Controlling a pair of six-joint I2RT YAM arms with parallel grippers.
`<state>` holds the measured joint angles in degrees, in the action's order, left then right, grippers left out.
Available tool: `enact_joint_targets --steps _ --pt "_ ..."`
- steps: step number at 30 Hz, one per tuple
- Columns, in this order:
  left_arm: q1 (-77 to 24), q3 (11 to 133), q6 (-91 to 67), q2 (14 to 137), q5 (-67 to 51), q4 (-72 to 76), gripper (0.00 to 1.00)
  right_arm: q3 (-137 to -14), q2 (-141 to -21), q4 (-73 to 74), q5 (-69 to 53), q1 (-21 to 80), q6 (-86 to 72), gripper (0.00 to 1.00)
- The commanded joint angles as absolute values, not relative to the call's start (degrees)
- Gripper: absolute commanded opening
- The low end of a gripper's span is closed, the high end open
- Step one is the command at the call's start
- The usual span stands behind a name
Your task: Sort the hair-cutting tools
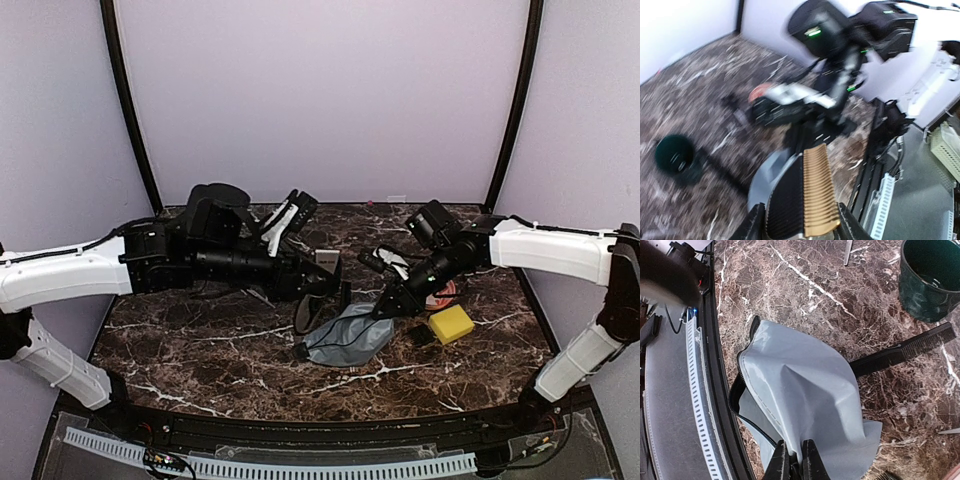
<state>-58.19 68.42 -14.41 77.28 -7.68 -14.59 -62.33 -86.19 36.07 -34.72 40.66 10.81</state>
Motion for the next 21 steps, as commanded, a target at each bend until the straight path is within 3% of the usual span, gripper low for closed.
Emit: enact_joint_targets --steps 1,10,21 --pt "-60.55 62.90 -7.99 78.32 -10.90 14.70 0.00 -62.06 -87.30 35.07 -37.68 41.04 9.68 0.00" --pt "-61.26 59.63 -4.11 85.92 -14.64 29.44 0.00 -61.51 -87.54 34.29 -39.41 40.96 8.00 0.00" --pt "-61.26 58.03 -2.22 87.98 -14.55 26.00 0.00 -62.38 -88.68 34.45 -40.38 40.26 7.38 0.00"
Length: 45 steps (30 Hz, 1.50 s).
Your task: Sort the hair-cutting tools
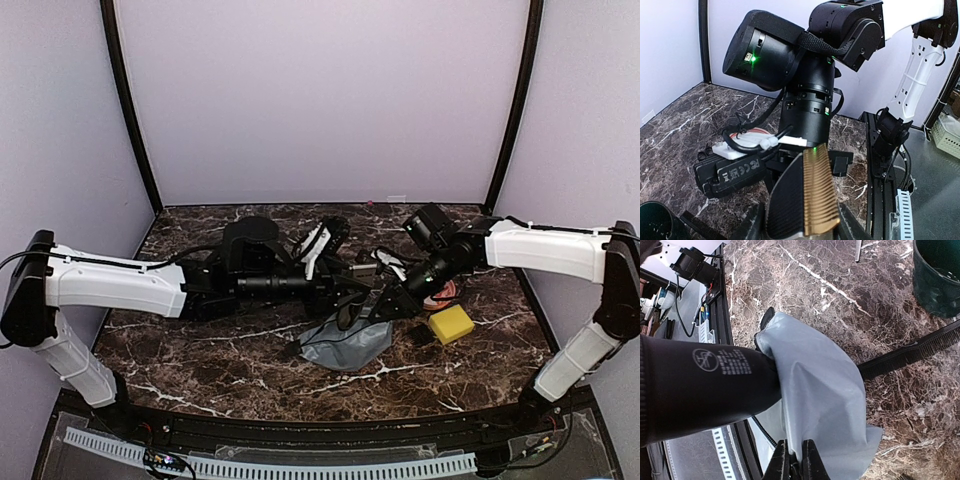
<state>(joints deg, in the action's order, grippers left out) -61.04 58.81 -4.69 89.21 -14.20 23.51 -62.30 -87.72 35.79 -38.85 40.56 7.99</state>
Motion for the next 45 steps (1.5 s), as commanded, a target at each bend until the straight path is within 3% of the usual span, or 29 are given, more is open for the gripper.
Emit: enact_joint_targets --steps 1,15,28,29,32,35,41,45 --pt "-61.22 58.01 -1.58 88.12 -14.23 24.88 0.00 -62.47 -88.73 34.45 -40.49 40.21 7.38 0.00" --pt "-61.26 52.81 0.96 86.95 -8.38 13.11 0.00 -62.02 -88.53 33.62 -40.87 39.47 7.19 0.00" --pt "-61.43 58.80 1.66 92.67 -5.43 1.07 0.00 -62.21 -88.91 33.28 -42.71 38.13 5.79 0.00" --pt "-61.44 59.97 1.78 93.42 -4.41 -0.94 0.00 -61.78 -88.60 33.09 -42.58 37.90 5.60 0.01" --pt "-61.44 63.04 2.13 95.29 -3.32 -5.19 0.00 -60.10 -87.82 32.85 -41.99 37.32 5.28 0.30" --pt "-61.44 64.14 1.95 96.16 -3.50 -6.57 0.00 -58.45 -87.61 32.59 -42.06 37.07 5.17 0.39" --pt "-61.44 64.88 1.33 96.42 -3.91 -7.49 0.00 -57.97 -88.43 32.26 -44.34 36.00 4.03 0.25" --pt "-61.58 65.36 1.10 96.30 -4.08 -8.62 0.00 -57.76 -89.52 32.43 -45.94 35.77 3.89 0.25"
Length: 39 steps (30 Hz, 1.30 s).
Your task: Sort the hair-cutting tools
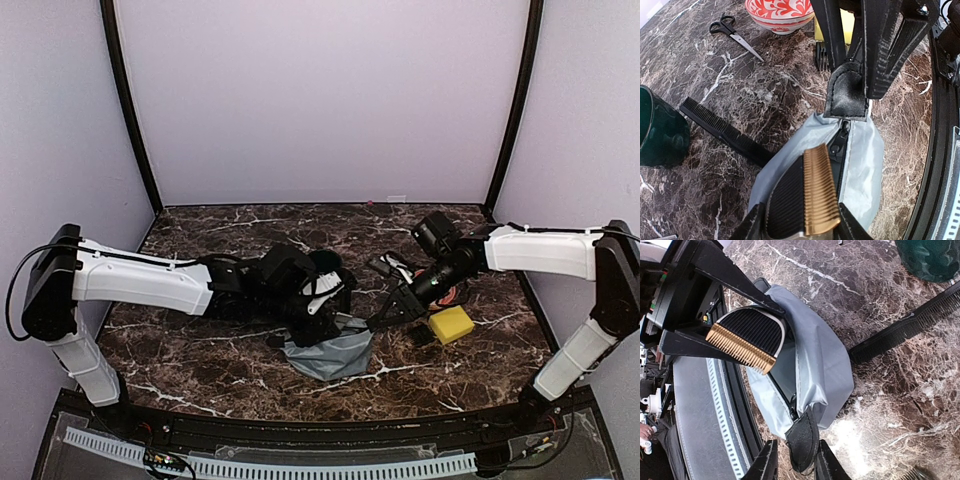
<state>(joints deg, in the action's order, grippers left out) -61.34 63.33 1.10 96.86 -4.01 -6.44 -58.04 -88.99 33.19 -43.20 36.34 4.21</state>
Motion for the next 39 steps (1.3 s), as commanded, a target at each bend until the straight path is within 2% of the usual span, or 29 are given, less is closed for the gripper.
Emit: enact_joint_targets --steps 1,4,12,17,19,23,30,39 --pt "-61.67 65.57 1.06 96.21 -4.01 -8.97 0.00 -57.79 -89.74 32.51 -46.30 35.77 3.79 0.26" --pt "-62.02 66.15 0.97 95.79 -3.97 -10.24 0.00 -57.87 -90.36 32.54 -46.51 35.77 3.27 0.29" --pt "-62.63 65.97 0.59 94.72 -3.50 -10.79 0.00 -59.34 -93.67 33.62 -49.89 35.88 3.01 0.25" --pt "-62.92 65.49 0.18 94.24 -3.11 -9.97 0.00 -59.43 -95.16 33.98 -50.36 36.45 2.99 0.27" --pt "-63.08 65.40 0.17 94.22 -3.06 -9.87 0.00 -59.42 -95.53 34.10 -50.63 36.84 3.06 0.24" --pt "-63.34 65.32 0.84 94.14 -5.21 -10.26 0.00 -60.11 -95.67 34.08 -51.61 36.94 3.18 0.01" --pt "-63.67 66.46 3.80 95.33 -9.38 -14.16 0.00 -60.82 -94.46 34.17 -53.69 36.83 4.28 0.00" --pt "-64.34 70.62 3.99 101.20 -5.69 -18.91 0.00 -60.70 -93.65 34.66 -57.22 36.83 4.99 0.00"
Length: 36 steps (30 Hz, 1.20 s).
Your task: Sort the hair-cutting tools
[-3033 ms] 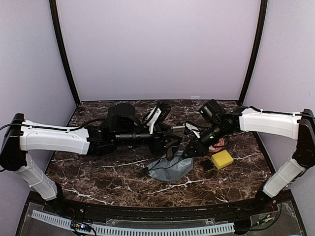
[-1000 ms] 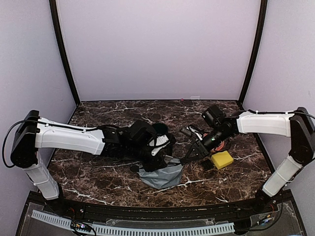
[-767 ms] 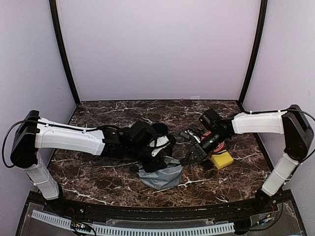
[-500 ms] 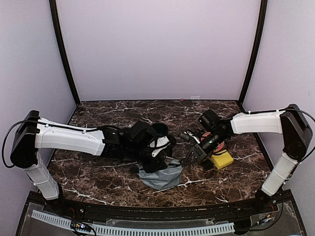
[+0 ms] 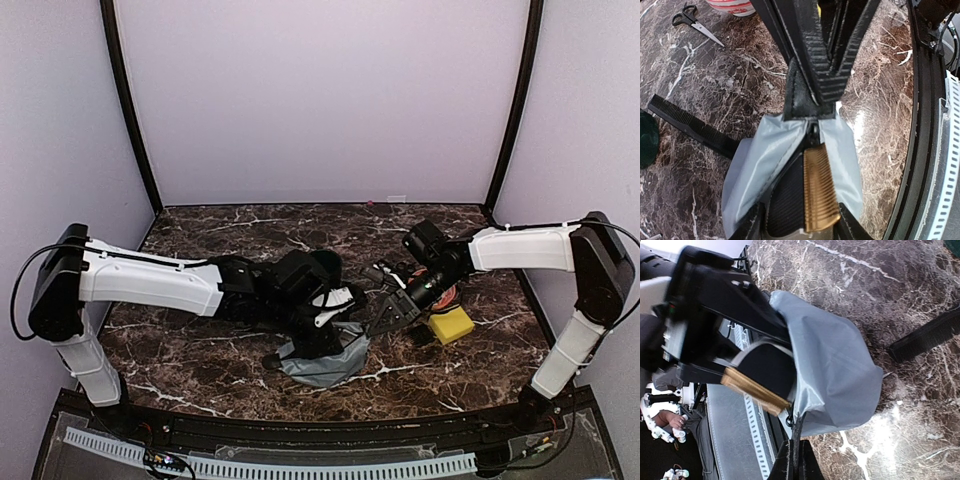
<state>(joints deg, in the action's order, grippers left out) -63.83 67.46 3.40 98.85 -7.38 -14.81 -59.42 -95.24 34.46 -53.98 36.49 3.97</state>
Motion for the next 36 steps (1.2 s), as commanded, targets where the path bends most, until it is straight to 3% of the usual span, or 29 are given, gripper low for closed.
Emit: enact_joint_targets --steps 1,14,18,26,32,36 --pt "-64.35 71.15 3.76 101.97 -5.04 -19.73 0.00 -60.60 -93.53 34.71 -57.56 36.87 5.07 0.00" --pt "-64.42 67.31 0.00 100.23 0.94 -17.99 0.00 -60.12 -93.43 34.89 -56.03 36.71 5.89 0.00" --pt "-64.42 68.52 0.15 101.13 2.85 -20.50 0.20 -60.54 -93.66 34.95 -56.34 36.67 5.94 0.00" --pt "-64.51 70.64 -0.15 98.10 2.97 -19.92 0.38 -60.80 -93.57 34.98 -53.34 36.51 6.23 0.00" --pt "-64.51 70.58 -1.90 92.08 5.86 -19.75 0.68 -61.99 -93.21 35.14 -49.16 35.07 6.93 0.00" --pt "-64.51 68.84 -2.38 88.32 7.68 -16.77 0.78 -62.01 -92.75 35.15 -48.85 35.08 7.37 0.00"
